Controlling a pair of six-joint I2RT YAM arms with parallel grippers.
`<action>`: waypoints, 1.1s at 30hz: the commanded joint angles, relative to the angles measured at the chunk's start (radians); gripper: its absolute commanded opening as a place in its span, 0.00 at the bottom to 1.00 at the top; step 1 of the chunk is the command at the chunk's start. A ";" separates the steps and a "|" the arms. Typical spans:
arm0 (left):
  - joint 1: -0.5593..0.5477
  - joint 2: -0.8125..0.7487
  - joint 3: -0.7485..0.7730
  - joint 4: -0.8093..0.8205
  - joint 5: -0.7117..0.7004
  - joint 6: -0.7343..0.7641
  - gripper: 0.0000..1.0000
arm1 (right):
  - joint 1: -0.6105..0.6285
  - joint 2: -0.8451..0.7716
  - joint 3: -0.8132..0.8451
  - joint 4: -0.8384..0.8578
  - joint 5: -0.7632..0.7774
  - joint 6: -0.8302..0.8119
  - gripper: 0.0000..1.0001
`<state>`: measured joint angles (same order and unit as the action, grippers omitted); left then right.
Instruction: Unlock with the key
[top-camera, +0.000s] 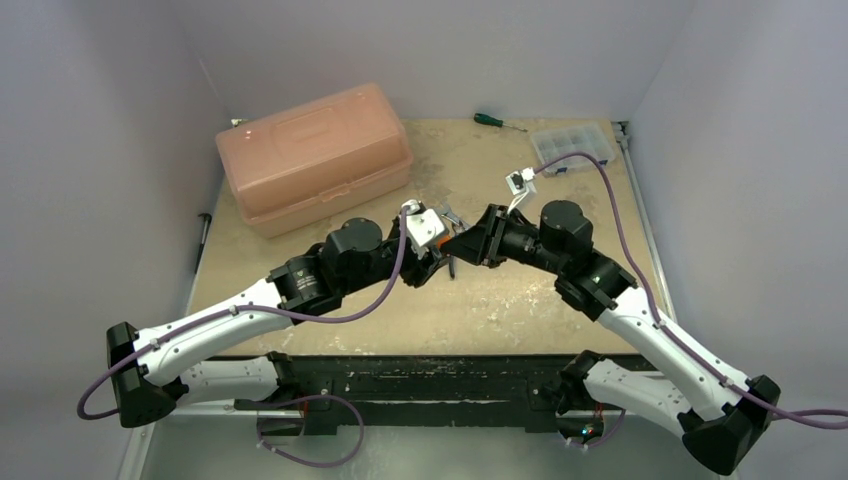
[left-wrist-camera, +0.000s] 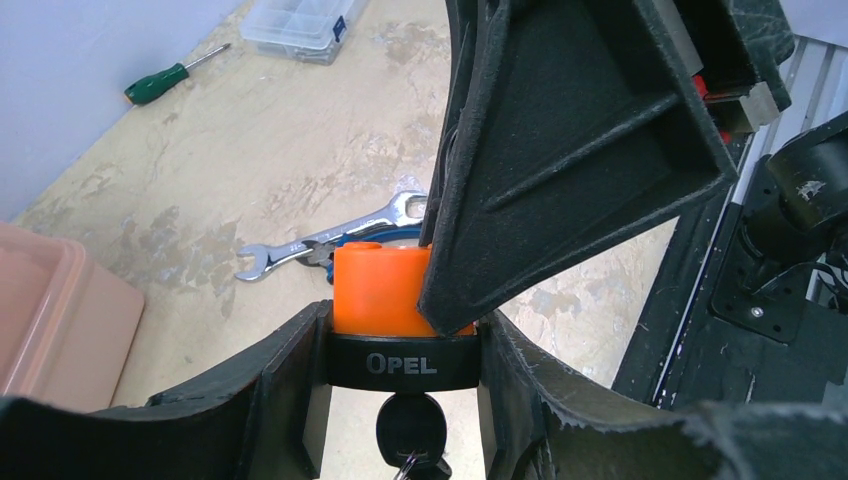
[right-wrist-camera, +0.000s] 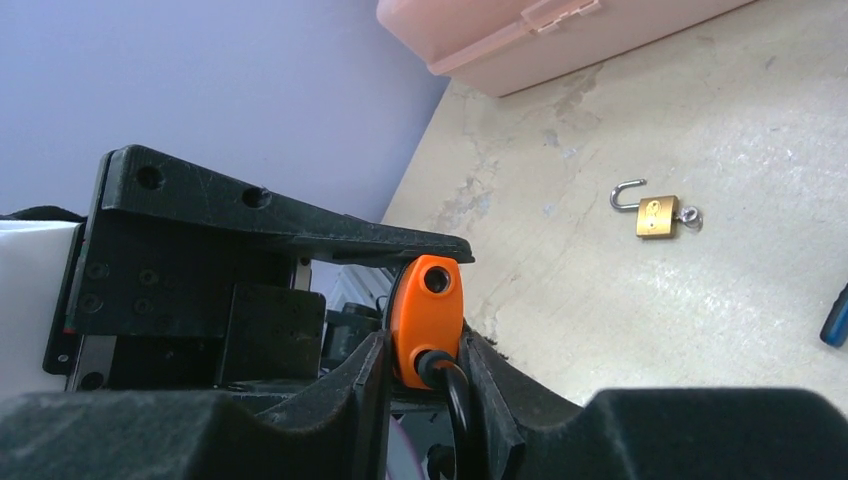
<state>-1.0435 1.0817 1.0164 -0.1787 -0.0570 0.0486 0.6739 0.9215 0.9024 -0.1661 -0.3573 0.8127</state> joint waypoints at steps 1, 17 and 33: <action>-0.006 -0.003 0.003 0.100 0.008 0.019 0.00 | 0.005 0.003 -0.007 0.071 -0.002 0.026 0.32; -0.006 -0.047 -0.010 0.023 0.122 0.067 0.95 | 0.005 -0.014 -0.046 0.050 0.044 0.003 0.00; 0.205 -0.105 -0.075 0.103 -0.475 -0.041 0.96 | 0.068 0.133 -0.107 0.156 0.090 0.002 0.00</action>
<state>-0.9314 0.9447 0.9310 -0.0944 -0.3054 0.0574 0.7036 1.0130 0.7891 -0.1463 -0.2787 0.8104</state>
